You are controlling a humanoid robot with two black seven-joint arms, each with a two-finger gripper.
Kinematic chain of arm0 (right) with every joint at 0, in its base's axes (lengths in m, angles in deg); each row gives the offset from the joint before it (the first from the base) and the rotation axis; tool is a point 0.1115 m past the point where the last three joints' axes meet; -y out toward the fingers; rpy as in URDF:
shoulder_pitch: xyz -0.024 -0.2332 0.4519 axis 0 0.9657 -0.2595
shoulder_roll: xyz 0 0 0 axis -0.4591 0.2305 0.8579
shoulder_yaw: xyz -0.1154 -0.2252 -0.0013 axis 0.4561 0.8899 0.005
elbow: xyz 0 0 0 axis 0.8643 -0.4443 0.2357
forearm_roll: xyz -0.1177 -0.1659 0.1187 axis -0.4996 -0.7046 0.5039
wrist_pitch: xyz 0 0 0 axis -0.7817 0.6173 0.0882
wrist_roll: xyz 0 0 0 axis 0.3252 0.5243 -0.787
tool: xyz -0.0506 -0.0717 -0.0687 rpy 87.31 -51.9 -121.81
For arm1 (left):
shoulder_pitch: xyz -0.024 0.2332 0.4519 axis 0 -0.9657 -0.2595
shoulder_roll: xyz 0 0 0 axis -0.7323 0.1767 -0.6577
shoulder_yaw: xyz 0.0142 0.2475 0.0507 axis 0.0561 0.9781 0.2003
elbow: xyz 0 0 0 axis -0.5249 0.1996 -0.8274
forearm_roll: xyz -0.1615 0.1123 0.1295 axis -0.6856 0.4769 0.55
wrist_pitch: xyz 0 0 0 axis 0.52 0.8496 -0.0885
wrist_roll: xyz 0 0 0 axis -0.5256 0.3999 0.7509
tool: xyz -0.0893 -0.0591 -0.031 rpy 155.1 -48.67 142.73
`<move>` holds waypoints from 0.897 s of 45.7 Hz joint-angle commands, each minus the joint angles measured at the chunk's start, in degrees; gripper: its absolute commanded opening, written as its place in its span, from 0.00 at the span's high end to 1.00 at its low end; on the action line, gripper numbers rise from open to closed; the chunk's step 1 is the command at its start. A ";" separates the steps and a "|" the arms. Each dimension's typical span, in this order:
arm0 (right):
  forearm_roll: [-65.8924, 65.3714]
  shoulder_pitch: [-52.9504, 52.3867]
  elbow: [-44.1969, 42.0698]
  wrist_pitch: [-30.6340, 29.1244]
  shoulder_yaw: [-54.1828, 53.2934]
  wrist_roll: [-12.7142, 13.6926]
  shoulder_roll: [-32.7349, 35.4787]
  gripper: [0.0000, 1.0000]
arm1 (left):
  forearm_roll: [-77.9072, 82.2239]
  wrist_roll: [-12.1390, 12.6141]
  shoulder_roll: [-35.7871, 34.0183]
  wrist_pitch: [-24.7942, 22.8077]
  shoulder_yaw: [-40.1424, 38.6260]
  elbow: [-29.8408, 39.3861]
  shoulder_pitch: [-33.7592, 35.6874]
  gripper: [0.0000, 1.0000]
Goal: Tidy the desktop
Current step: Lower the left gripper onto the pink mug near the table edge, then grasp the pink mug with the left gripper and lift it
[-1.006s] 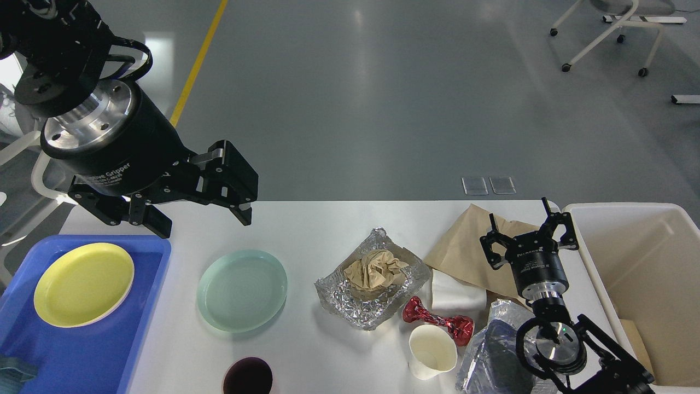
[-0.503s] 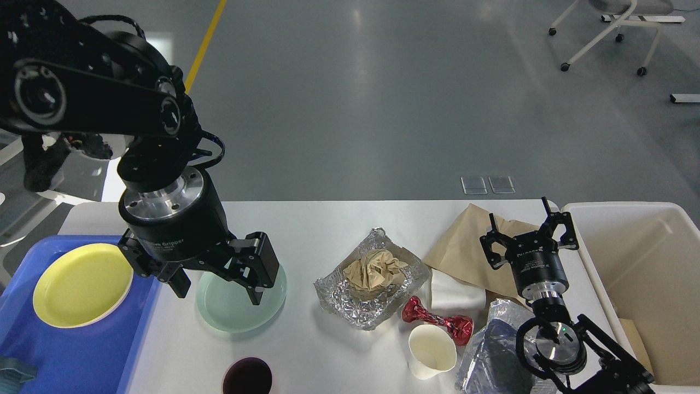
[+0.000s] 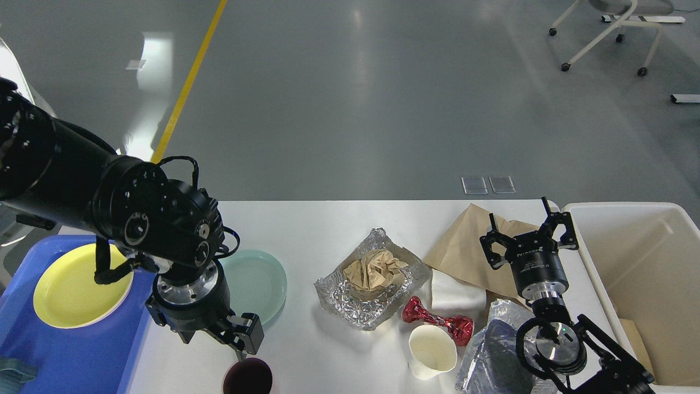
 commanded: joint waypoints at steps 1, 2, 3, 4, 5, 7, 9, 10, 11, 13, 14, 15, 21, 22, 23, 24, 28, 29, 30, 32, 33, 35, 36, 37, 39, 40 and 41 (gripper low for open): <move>0.00 0.05 -0.01 0.00 0.00 0.00 0.00 0.00 | 5.84 -0.04 -0.78 3.76 0.02 -1.46 -7.13 0.17; 0.00 0.05 -0.01 0.00 0.00 0.00 0.00 0.00 | 6.72 -0.04 -1.04 4.64 0.02 -1.98 -8.18 0.17; 0.00 -0.04 -0.01 0.00 0.00 0.00 0.00 0.00 | 7.16 -0.04 -1.05 5.43 0.11 -2.34 -9.24 0.17; 0.00 -0.04 -0.01 0.00 0.00 0.00 0.00 0.00 | 7.52 -0.04 -1.05 6.22 0.11 -2.78 -10.29 0.17; 0.00 -0.04 -0.01 0.00 0.00 0.00 0.00 0.00 | 7.61 -0.04 -1.05 6.92 0.11 -3.22 -11.09 0.17; 0.00 0.04 -0.01 0.00 0.00 0.00 0.00 0.00 | 7.69 -0.04 -0.70 8.33 0.20 -4.27 -13.20 0.17; 0.00 -0.04 -0.01 0.00 0.00 0.00 0.00 0.00 | 7.69 -0.04 -0.34 9.12 0.20 -5.24 -14.60 0.17; 0.00 0.04 -0.01 0.00 0.00 0.00 0.00 0.00 | 7.69 -0.04 -0.26 9.39 0.11 -5.76 -15.22 0.17; 0.00 -0.04 -0.01 0.00 0.00 0.00 0.00 0.00 | 7.69 -0.04 -0.25 9.48 0.11 -6.20 -15.83 0.17; 0.00 -0.04 -0.01 0.00 0.00 0.00 0.00 0.00 | 7.69 -0.04 -0.17 9.83 0.02 -7.08 -17.33 0.17; 0.00 0.04 -0.01 0.00 0.00 0.00 0.00 0.00 | 7.69 -0.04 -0.17 9.92 -0.06 -7.52 -18.03 0.17; 0.00 0.05 -0.01 0.00 0.00 0.00 0.00 0.00 | 7.69 -0.04 0.01 10.01 -0.06 -8.05 -18.82 0.17; 0.00 -0.04 -0.01 0.00 0.00 -0.09 0.00 0.00 | 7.70 -0.04 0.62 11.50 -0.15 -11.04 -22.60 0.17; 0.00 0.04 -0.01 0.00 0.00 0.00 0.00 0.00 | 7.69 -0.04 0.62 11.76 -0.15 -11.48 -23.13 0.17; 0.00 -0.04 -0.01 0.00 0.00 0.00 0.00 0.00 | 7.69 -0.04 0.62 11.85 -0.15 -11.92 -23.66 0.17; 0.00 -0.04 -0.01 0.00 0.00 0.00 0.00 0.00 | 7.69 -0.04 0.62 11.94 -0.15 -12.27 -24.10 0.17; 0.00 0.04 -0.01 0.00 0.00 0.00 0.00 0.00 | 7.69 -0.13 0.89 12.11 -0.24 -12.89 -24.89 0.17; 0.00 0.05 -0.01 0.00 0.00 0.00 0.00 0.00 | 7.69 -0.13 1.06 12.12 -0.24 -12.89 -24.89 0.17; 0.00 -0.04 -0.01 0.00 0.00 0.00 0.00 0.00 | 7.69 -0.13 1.15 12.12 -0.33 -12.89 -24.89 0.17; 0.00 0.04 -0.01 0.00 0.00 0.00 0.00 0.00 | 7.61 -0.13 1.24 12.12 -0.33 -12.98 -24.98 0.17; 0.00 0.05 -0.01 0.00 0.00 0.00 0.00 0.00 | 7.61 -0.13 1.33 12.20 -0.33 -12.98 -24.89 0.17; 0.00 -0.04 -0.01 0.00 0.00 0.00 0.00 0.00 | 7.61 -0.04 1.33 12.55 -0.33 -12.98 -24.98 0.20; 0.00 -0.04 -0.01 0.00 0.00 0.00 0.00 0.00 | 7.61 -0.04 1.33 12.55 -0.33 -12.98 -25.07 0.23; 0.00 0.04 -0.01 0.00 0.00 0.00 0.00 0.00 | 7.61 -0.04 1.33 12.64 -0.24 -12.98 -25.16 0.28; 0.00 0.04 -0.01 0.00 0.00 -0.09 0.00 0.00 | 7.61 -0.04 1.33 12.73 -0.24 -13.06 -25.51 0.30; 0.00 -0.04 -0.01 0.00 0.00 0.00 0.00 0.00 | 7.61 0.05 1.33 12.73 -0.24 -13.24 -25.68 0.30; 0.00 -0.04 -0.01 0.00 0.00 0.00 0.00 0.00 | 7.61 0.14 1.33 12.73 -0.24 -13.24 -25.68 0.32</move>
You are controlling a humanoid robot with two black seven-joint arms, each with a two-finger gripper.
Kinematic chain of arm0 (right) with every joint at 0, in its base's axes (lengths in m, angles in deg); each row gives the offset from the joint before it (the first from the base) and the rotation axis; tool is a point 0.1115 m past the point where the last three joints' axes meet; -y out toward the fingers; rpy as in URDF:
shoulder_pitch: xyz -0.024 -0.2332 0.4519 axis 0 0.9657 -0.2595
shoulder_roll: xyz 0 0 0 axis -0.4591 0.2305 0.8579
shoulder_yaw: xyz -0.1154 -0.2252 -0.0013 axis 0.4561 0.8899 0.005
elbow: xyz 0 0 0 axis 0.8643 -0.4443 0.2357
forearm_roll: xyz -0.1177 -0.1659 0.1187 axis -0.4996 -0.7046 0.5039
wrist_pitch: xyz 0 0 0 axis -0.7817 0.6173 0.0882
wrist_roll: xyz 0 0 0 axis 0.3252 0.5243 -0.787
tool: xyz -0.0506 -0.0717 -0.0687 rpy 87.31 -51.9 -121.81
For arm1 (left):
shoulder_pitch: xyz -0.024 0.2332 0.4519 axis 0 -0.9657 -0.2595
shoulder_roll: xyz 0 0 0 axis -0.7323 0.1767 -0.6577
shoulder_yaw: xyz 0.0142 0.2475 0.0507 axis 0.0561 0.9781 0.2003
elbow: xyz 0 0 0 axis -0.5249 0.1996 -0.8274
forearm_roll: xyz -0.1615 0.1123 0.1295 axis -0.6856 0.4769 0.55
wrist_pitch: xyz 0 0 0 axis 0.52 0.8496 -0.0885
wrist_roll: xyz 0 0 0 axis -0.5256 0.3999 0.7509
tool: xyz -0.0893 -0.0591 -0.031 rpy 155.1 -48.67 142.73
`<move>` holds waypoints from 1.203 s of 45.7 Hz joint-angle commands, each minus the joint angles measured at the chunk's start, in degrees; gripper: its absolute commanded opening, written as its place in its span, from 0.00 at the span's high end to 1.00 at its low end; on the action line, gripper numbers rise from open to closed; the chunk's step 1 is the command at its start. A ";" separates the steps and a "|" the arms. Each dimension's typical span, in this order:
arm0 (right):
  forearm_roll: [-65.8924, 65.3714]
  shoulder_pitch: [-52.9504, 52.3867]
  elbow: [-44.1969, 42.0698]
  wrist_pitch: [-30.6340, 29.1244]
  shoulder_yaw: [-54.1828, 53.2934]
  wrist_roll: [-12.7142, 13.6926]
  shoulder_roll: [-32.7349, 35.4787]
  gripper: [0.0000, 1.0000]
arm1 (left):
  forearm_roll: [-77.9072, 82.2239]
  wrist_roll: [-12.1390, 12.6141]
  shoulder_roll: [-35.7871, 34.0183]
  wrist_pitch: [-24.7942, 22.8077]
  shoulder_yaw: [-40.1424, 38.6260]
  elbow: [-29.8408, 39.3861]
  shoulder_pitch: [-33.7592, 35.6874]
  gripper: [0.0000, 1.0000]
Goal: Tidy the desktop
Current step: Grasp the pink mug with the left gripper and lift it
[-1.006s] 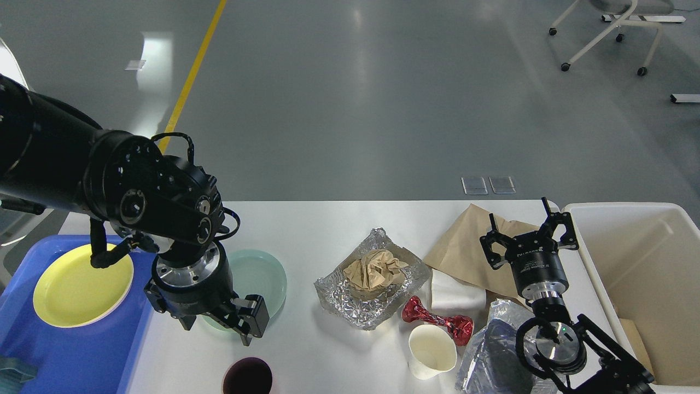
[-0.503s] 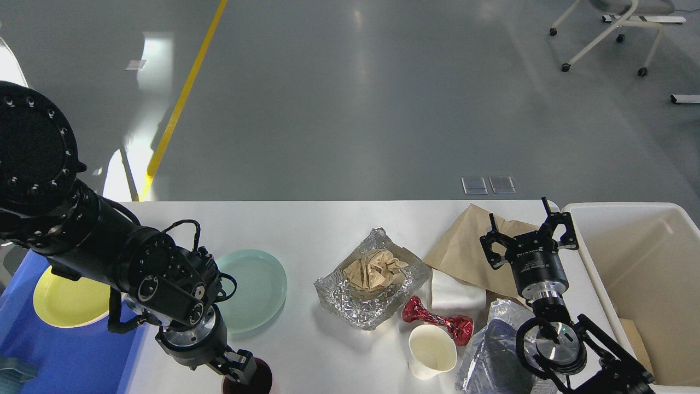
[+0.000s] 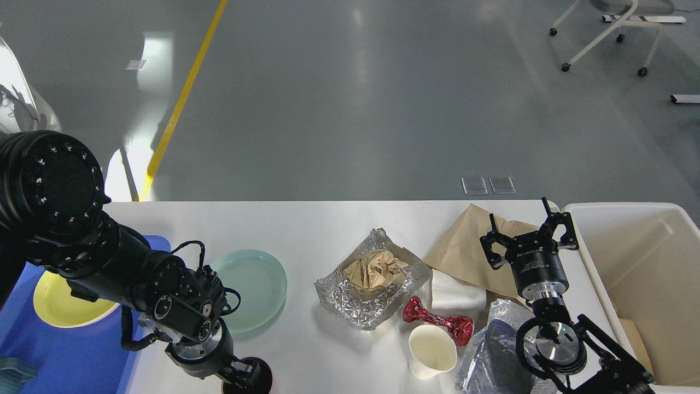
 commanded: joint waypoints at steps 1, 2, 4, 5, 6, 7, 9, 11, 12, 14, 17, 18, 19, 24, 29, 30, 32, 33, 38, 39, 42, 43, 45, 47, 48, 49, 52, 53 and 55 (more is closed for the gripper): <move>0.00 -0.05 -0.01 0.00 0.00 0.00 0.00 0.00 | -0.01 0.33 0.11 0.18 0.08 -0.42 -0.63 0.34; 0.00 -0.05 -0.01 0.00 0.00 -0.09 0.00 0.00 | -0.01 0.33 0.11 0.18 0.08 -0.50 -0.71 0.37; 0.00 -0.05 -0.01 0.00 0.00 0.00 0.00 0.00 | -0.09 0.33 0.11 0.09 0.08 -0.86 -1.15 0.42; 0.00 0.04 -0.01 0.00 0.00 0.00 0.00 0.00 | -0.18 0.33 0.11 0.09 0.08 -0.86 -1.33 0.44; 0.00 -0.05 -0.01 0.00 0.00 0.00 0.00 0.00 | -0.36 0.33 0.11 0.09 0.08 -0.86 -1.42 0.46; 0.00 -0.05 -0.01 0.00 0.00 0.00 0.00 0.00 | -0.71 0.33 0.11 0.00 -0.01 -0.86 -1.33 0.47; 0.00 0.04 -0.01 0.00 0.00 0.00 0.00 0.00 | -0.80 0.33 0.11 -0.26 -0.01 -0.86 -1.33 0.52; 0.00 0.04 -0.01 0.00 0.00 0.00 0.00 0.00 | -0.80 0.33 0.11 -0.18 -0.09 -0.86 -1.42 0.58; 0.00 0.04 -0.01 0.00 0.00 0.00 0.00 0.00 | -0.88 0.33 0.11 -0.18 -0.09 -0.94 -1.42 0.61; 0.00 -0.05 -0.01 0.00 0.00 0.00 0.00 0.00 | -0.89 0.15 0.02 -0.44 -0.09 -0.94 -1.42 0.67; 0.00 -0.05 -0.01 0.00 0.00 0.00 0.00 0.00 | -0.89 0.15 0.02 -0.62 -0.09 -0.94 -1.42 0.74; 0.00 -0.05 -0.01 0.00 0.00 0.00 0.00 0.00 | -0.89 0.15 0.02 -0.53 -0.01 -0.94 -1.42 0.75; 0.00 -0.05 -0.01 0.00 0.00 -0.09 0.00 0.00 | -0.89 0.15 0.02 -0.53 -0.01 -0.94 -1.42 0.75; 0.00 -0.05 -0.01 0.00 0.00 0.00 0.00 0.00 | -0.89 0.15 0.02 -0.61 0.08 -0.94 -1.42 0.84; 0.00 0.04 -0.01 0.00 0.00 0.00 0.00 0.00 | -0.89 0.06 0.02 -0.97 0.08 -0.94 -1.42 0.94; 0.00 0.04 -0.01 0.00 0.00 0.00 0.00 0.00 | -0.89 0.06 0.02 -0.97 0.08 -0.94 -1.42 0.94; 0.00 -0.05 -0.01 0.00 0.00 0.00 0.00 0.00 | -0.89 0.06 0.02 -1.32 0.08 -0.94 -1.24 0.97; 0.00 0.04 -0.01 0.00 0.00 0.00 0.00 0.00 | -0.89 0.06 0.02 -1.49 0.08 -0.94 -1.24 1.00; 0.00 -0.05 -0.01 0.00 0.00 0.00 0.00 0.00 | -0.89 0.06 -0.15 -3.16 0.08 -0.94 -0.80 1.00; 0.00 -0.05 -0.01 0.00 0.00 0.00 0.00 0.00 | -0.89 0.06 -0.16 -3.51 0.08 -0.94 -0.63 1.00; 0.00 0.04 -0.01 0.00 0.00 0.00 0.00 0.00 | -0.97 0.06 -0.33 -4.04 0.08 -0.94 -0.45 1.00; 0.00 -0.05 -0.01 0.00 0.00 0.00 0.00 0.00 | -0.97 0.06 -0.33 -4.22 0.08 -0.94 -0.28 1.00; 0.00 -0.05 -0.01 0.00 0.00 0.00 0.00 0.00 | -1.15 0.06 -0.42 -4.48 0.08 -0.94 -0.19 1.00; 0.00 -0.05 -0.09 0.00 0.00 0.00 0.00 0.00 | -1.24 0.06 -0.42 -4.74 0.17 -0.94 -0.01 1.00; 0.00 -0.05 -0.01 0.00 0.00 0.00 0.00 0.00 | -1.32 0.06 -0.42 -4.92 0.17 -0.94 0.08 1.00; 0.00 0.04 -0.01 0.00 0.00 0.00 0.00 0.00 | -1.32 0.06 -0.42 -5.10 0.26 -0.94 0.42 1.00; 0.00 -0.05 -0.01 0.00 0.00 0.00 0.00 0.00 | -2.11 0.06 -0.51 -6.32 0.34 -0.77 1.92 1.00; 0.00 -0.05 -0.01 0.00 0.00 0.00 0.00 0.00 | -2.64 0.06 -0.51 -7.02 0.43 -0.68 2.62 1.00; 0.00 -0.05 -0.01 0.00 0.00 0.00 0.00 0.00 | -3.69 0.06 -0.59 -9.04 0.52 -0.59 4.46 1.00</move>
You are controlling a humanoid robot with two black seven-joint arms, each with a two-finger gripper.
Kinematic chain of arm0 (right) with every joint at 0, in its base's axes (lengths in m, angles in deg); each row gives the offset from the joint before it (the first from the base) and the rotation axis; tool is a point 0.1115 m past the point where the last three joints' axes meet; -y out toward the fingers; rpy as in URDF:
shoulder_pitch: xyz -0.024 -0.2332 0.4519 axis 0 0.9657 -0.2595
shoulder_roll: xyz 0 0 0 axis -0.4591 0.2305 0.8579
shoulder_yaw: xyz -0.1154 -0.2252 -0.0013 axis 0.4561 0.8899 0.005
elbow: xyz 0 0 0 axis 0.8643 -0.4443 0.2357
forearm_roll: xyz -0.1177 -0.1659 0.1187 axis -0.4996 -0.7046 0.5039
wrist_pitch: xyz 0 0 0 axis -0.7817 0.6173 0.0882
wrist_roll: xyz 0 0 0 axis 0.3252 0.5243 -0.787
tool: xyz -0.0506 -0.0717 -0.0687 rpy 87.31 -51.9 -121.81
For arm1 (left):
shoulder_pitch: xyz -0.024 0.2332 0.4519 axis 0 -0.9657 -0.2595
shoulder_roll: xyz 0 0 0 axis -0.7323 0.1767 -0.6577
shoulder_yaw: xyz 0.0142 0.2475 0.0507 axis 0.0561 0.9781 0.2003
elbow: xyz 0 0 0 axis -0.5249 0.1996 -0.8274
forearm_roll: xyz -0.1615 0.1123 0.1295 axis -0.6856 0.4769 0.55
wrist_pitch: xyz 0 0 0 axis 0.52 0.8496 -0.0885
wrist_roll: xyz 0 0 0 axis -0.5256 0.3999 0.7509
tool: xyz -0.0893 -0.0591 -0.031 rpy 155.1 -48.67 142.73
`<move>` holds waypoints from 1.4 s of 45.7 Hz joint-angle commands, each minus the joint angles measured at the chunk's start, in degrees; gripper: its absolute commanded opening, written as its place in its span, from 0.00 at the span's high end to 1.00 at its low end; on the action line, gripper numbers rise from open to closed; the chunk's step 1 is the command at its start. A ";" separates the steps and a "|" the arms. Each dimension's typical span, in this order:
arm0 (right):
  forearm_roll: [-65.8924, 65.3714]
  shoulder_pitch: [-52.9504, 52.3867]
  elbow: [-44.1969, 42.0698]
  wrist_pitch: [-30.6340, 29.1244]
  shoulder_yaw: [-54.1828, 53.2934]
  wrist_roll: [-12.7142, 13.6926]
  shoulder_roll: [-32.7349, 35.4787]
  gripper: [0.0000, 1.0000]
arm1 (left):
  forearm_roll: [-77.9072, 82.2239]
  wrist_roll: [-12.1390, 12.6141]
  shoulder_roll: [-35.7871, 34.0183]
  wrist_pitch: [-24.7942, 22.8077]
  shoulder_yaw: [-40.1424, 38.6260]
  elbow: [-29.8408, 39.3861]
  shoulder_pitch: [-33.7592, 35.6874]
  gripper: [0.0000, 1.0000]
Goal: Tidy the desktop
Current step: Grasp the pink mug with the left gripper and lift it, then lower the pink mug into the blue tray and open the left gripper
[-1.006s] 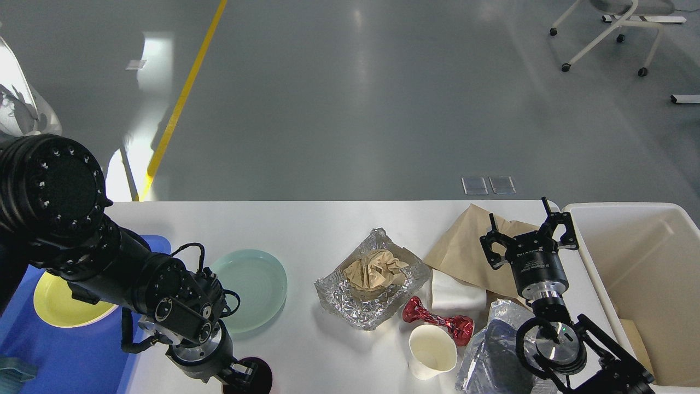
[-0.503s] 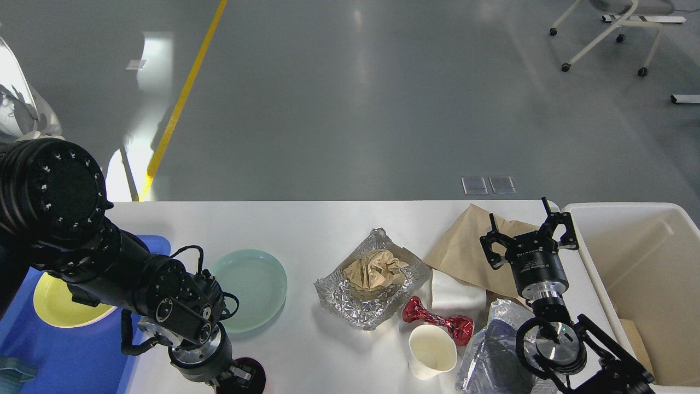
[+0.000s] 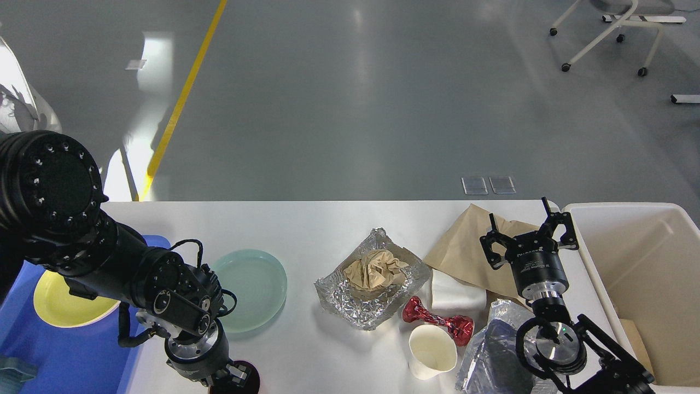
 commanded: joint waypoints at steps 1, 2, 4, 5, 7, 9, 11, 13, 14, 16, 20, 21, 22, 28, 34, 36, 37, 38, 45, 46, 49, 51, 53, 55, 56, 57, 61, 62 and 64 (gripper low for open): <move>0.00 -0.03 0.01 0.00 0.00 0.00 0.00 0.00 | -2.48 0.00 -0.24 -4.51 0.25 0.27 4.47 1.00; 0.00 -0.03 0.01 0.00 0.00 0.00 0.00 0.00 | -3.01 0.00 -0.24 -5.83 0.43 0.18 5.70 1.00; 0.00 -0.03 -0.08 0.00 0.00 0.00 0.00 0.00 | -4.41 0.00 -0.51 -8.29 0.69 0.27 8.24 1.00; 0.00 -0.03 -0.08 0.00 0.00 0.00 0.00 0.00 | -5.29 0.00 -0.68 -9.35 0.87 0.27 9.56 1.00; -0.09 -0.03 -0.08 0.00 0.00 0.00 0.00 0.00 | -7.22 0.00 -1.21 -11.37 1.83 0.36 12.46 1.00; -0.09 -0.03 -0.08 0.00 0.00 0.00 0.00 0.00 | -9.59 0.00 -1.82 -14.26 3.32 0.62 16.49 1.00; 0.00 -0.03 -0.08 0.00 0.00 0.00 0.00 0.00 | -10.74 0.00 -1.91 -16.64 4.03 0.80 19.84 1.00; -0.09 -0.03 -0.08 0.00 0.00 0.00 0.00 0.00 | -11.53 0.00 -2.17 -19.10 4.91 1.06 22.92 1.00; 0.00 -0.03 -0.08 0.00 0.00 0.00 0.00 0.00 | -11.89 -0.08 -2.26 -20.51 5.34 1.06 24.41 1.00; 0.00 -0.03 -0.08 0.00 0.00 0.00 0.00 0.00 | -12.85 -0.08 -2.53 -23.06 6.22 1.41 27.66 1.00; -0.09 -0.03 -0.08 0.00 0.00 0.00 0.00 0.00 | -14.26 -0.08 -2.62 -27.63 7.63 2.03 33.99 1.00; 0.00 -0.03 0.00 0.00 0.00 0.00 0.00 0.00 | -14.44 -0.08 -2.70 -28.60 7.98 2.29 35.40 1.00; 0.00 -0.03 -0.08 0.00 0.00 0.00 0.00 0.00 | -14.79 -0.08 -2.88 -29.48 8.25 2.46 36.81 1.00; 0.00 -0.03 -0.08 0.00 0.00 0.00 0.00 0.00 | -16.55 -0.17 -3.85 -32.82 9.74 4.83 45.33 1.00; 0.00 -0.03 0.00 0.00 0.00 0.00 0.00 0.00 | -16.90 -0.61 -3.76 -35.55 10.80 7.47 52.98 1.00; 0.00 -0.03 -0.08 0.00 0.00 0.00 0.00 0.00 | -17.34 -0.70 -3.76 -36.24 11.15 8.35 55.09 1.00; 0.00 -0.03 0.00 0.00 0.00 0.00 0.00 0.00 | -17.51 -0.61 -3.76 -36.24 11.32 8.70 56.15 1.00; 0.00 -0.03 -0.08 0.00 0.00 0.00 0.00 0.00 | -17.51 -0.70 -3.76 -36.24 11.50 9.05 57.11 1.00; 0.00 -0.03 0.00 0.00 0.00 0.00 0.00 0.00 | -17.78 -1.05 -3.32 -36.24 12.12 9.41 59.06 1.00; 0.00 -0.03 0.01 0.00 0.00 0.00 0.00 0.00 | -17.78 -1.31 -3.23 -36.24 12.20 9.41 58.97 1.00; 0.00 -0.03 0.01 0.00 0.00 0.00 0.00 0.00 | -17.78 -1.58 -3.14 -36.24 12.20 9.41 58.62 1.00; 0.00 -0.03 0.01 0.00 0.00 0.00 0.00 0.00 | -17.78 -1.66 -3.32 -36.24 12.29 9.41 58.44 0.99; 0.00 -0.03 0.00 0.00 0.00 0.00 0.00 0.00 | -17.78 -1.58 -3.67 -36.24 12.56 9.32 58.27 0.99; 0.00 -0.03 0.01 0.00 0.00 0.00 0.00 0.00 | -17.78 -1.58 -3.93 -36.24 12.82 9.23 58.18 0.99; 0.00 -0.03 0.01 0.00 0.00 0.00 0.00 0.00 | -17.78 -1.49 -4.37 -36.24 13.17 9.06 58.09 0.99; 0.00 -0.03 0.01 0.00 0.00 0.00 0.00 0.00 | -17.69 -1.40 -4.81 -36.24 13.61 8.97 58.00 0.98; 0.00 -0.03 0.01 0.00 0.00 0.00 0.00 0.00 | -16.90 -0.79 -8.58 -36.24 15.19 8.62 57.74 0.96; 0.00 -0.03 0.01 0.00 0.00 0.00 0.00 0.00 | -16.64 -0.61 -9.72 -36.24 15.37 8.44 57.48 0.96; 0.00 -0.03 0.01 0.00 0.00 0.00 0.00 0.00 | -15.94 -0.26 -12.01 -36.24 16.16 7.92 56.51 0.96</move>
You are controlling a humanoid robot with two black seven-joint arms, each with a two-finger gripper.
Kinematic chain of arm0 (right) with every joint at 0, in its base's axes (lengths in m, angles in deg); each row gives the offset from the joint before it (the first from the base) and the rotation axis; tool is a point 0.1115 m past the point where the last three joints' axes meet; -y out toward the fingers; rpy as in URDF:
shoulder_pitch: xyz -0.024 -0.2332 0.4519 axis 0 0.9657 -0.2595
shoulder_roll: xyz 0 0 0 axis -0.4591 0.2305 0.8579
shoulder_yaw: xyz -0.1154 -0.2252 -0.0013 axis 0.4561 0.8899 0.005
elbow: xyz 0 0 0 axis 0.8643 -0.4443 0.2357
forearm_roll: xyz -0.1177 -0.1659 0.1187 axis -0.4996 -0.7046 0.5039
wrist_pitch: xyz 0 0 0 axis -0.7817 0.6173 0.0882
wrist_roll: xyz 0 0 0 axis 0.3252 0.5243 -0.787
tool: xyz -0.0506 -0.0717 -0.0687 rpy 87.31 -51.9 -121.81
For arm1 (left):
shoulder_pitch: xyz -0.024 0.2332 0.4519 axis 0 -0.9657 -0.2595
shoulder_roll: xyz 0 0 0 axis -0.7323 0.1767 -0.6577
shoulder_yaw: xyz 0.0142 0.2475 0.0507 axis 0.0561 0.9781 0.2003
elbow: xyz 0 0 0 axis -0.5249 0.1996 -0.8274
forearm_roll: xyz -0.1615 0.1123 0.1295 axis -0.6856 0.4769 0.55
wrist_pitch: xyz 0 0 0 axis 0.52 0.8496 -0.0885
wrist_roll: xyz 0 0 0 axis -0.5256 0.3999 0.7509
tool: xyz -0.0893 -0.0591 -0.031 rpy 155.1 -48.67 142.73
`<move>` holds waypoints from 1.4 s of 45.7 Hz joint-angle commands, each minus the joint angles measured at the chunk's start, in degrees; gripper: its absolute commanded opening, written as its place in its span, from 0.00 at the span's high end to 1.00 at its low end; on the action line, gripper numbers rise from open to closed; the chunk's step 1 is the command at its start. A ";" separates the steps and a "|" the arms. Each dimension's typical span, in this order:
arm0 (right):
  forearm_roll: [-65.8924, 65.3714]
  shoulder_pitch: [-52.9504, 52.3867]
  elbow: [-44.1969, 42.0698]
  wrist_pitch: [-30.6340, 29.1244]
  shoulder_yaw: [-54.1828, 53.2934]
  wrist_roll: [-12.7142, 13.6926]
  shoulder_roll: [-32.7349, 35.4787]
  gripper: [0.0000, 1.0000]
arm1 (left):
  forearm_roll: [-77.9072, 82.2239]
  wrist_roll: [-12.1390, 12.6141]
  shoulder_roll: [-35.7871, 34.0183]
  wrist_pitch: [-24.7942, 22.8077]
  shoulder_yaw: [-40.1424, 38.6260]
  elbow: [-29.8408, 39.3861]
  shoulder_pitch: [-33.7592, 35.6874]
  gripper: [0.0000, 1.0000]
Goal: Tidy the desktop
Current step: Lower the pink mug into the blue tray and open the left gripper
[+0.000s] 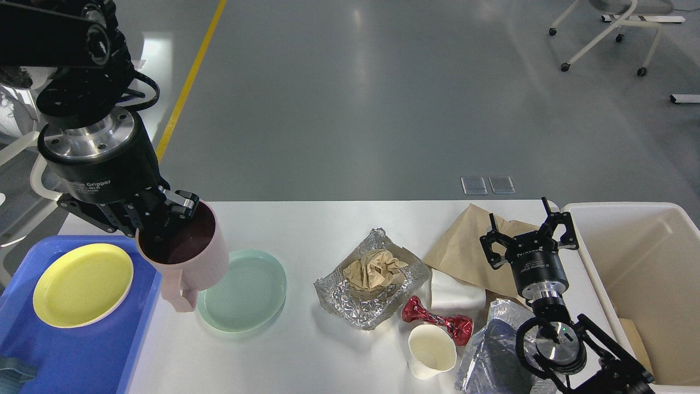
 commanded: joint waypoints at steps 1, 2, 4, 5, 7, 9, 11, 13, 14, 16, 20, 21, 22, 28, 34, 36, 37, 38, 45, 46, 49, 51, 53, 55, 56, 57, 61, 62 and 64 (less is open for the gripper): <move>0.00 0.00 0.01 0.00 0.00 0.00 0.00 0.00 | 2.07 0.93 -6.08 0.01 2.07 -1.29 -2.14 0.96; 0.00 0.00 0.01 0.00 0.00 0.00 0.00 0.00 | 3.03 1.02 -7.04 0.01 2.42 -1.64 -2.85 0.96; 0.00 0.00 0.01 0.00 0.00 0.00 0.00 0.00 | 5.32 1.02 -9.06 0.01 2.86 -2.52 -3.99 0.96; 0.00 0.00 0.01 0.00 0.00 0.00 0.00 0.00 | 6.55 1.02 -10.12 0.01 2.95 -2.96 -4.52 0.96; 0.00 0.00 0.01 0.00 0.00 0.00 0.00 0.00 | 9.45 1.02 -13.37 0.01 3.21 -3.84 -6.10 0.96; 0.00 0.00 0.01 0.00 0.00 0.00 0.00 0.00 | 11.82 1.02 -16.09 0.01 3.48 -4.54 -7.42 0.96; 0.00 0.00 0.01 0.00 0.00 0.00 0.00 0.00 | 14.45 1.02 -18.99 0.01 3.48 -5.25 -8.56 0.96; 0.00 0.00 0.01 0.00 0.00 0.00 0.00 0.00 | 17.09 1.02 -21.72 0.01 3.39 -6.21 -10.23 0.96; 0.00 0.00 0.01 0.00 0.00 0.00 0.00 0.00 | 18.50 1.02 -23.21 0.01 3.22 -6.83 -11.54 0.96; 0.00 0.09 0.01 0.00 0.00 0.00 0.00 0.00 | 20.61 1.02 -25.94 0.01 2.95 -8.58 -13.92 0.96; 0.00 0.00 0.01 0.00 0.00 0.00 0.00 0.00 | 23.43 1.02 -30.25 0.01 2.60 -13.32 -19.27 0.96; 0.00 0.00 0.01 0.00 0.00 0.00 0.00 0.00 | 23.78 1.02 -30.95 0.01 2.43 -14.64 -20.94 0.96; 0.00 0.00 0.01 0.00 0.00 0.00 0.00 0.00 | 24.05 1.02 -31.48 0.01 2.08 -15.96 -22.61 0.96; 0.00 0.00 0.01 0.00 0.00 0.00 0.00 0.00 | 25.89 1.02 -34.64 0.01 -3.63 -23.43 -34.12 0.96; 0.00 0.00 0.01 0.00 0.00 0.00 0.00 0.00 | 29.49 1.19 -37.81 0.01 -13.29 -30.82 -47.22 0.96; 0.00 0.00 0.01 0.00 0.00 0.00 0.00 0.00 | 31.07 1.19 -38.60 0.01 -17.16 -32.49 -51.17 0.96; 0.00 0.00 0.01 0.00 0.00 0.00 0.00 0.00 | 31.86 1.19 -38.87 0.01 -19.00 -33.28 -53.11 0.96; 0.00 0.00 0.01 0.00 0.00 0.00 0.00 0.00 | 32.57 1.19 -39.04 0.01 -20.67 -34.07 -54.95 0.96; 0.00 0.00 0.01 0.00 0.00 0.00 0.00 0.00 | 35.29 1.19 -39.13 0.01 -28.41 -39.43 -65.06 0.96; 0.00 0.00 0.01 0.00 0.00 0.00 0.00 0.00 | 35.65 1.11 -39.22 0.01 -29.21 -39.79 -66.12 0.96; 0.00 0.09 0.01 0.00 0.00 0.00 0.00 0.00 | 36.88 1.11 -39.40 0.95 -31.76 -40.49 -69.55 0.96; 0.00 0.00 0.01 0.00 0.00 0.00 0.00 0.00 | 37.75 1.11 -39.48 2.27 -33.60 -40.58 -71.92 0.96; 0.00 0.09 0.01 0.00 0.00 0.00 0.00 0.00 | 38.63 1.11 -39.48 3.68 -35.27 -40.67 -74.12 0.95; 0.00 0.00 0.01 0.00 0.00 0.00 0.00 0.00 | 39.34 1.02 -39.48 4.99 -36.42 -40.67 -76.06 0.95; 0.00 0.00 0.01 0.00 0.00 0.00 0.00 0.00 | 39.69 1.02 -39.48 5.70 -36.94 -40.67 -77.02 0.95; 0.00 0.00 0.01 0.00 0.00 0.00 0.00 0.00 | 39.95 0.93 -39.57 6.31 -37.38 -40.67 -77.73 0.95; 0.00 0.00 0.01 0.00 0.00 0.00 0.00 0.00 | 41.10 0.84 -39.57 8.43 -39.32 -40.67 -80.19 0.95; 0.00 0.09 0.01 0.00 0.00 0.00 0.00 0.00 | 41.19 0.84 -39.57 8.86 -39.93 -40.67 -80.63 0.95; 0.00 0.00 0.01 0.00 0.00 0.00 0.00 0.00 | 41.19 0.93 -39.57 9.48 -41.16 -40.67 -81.69 0.95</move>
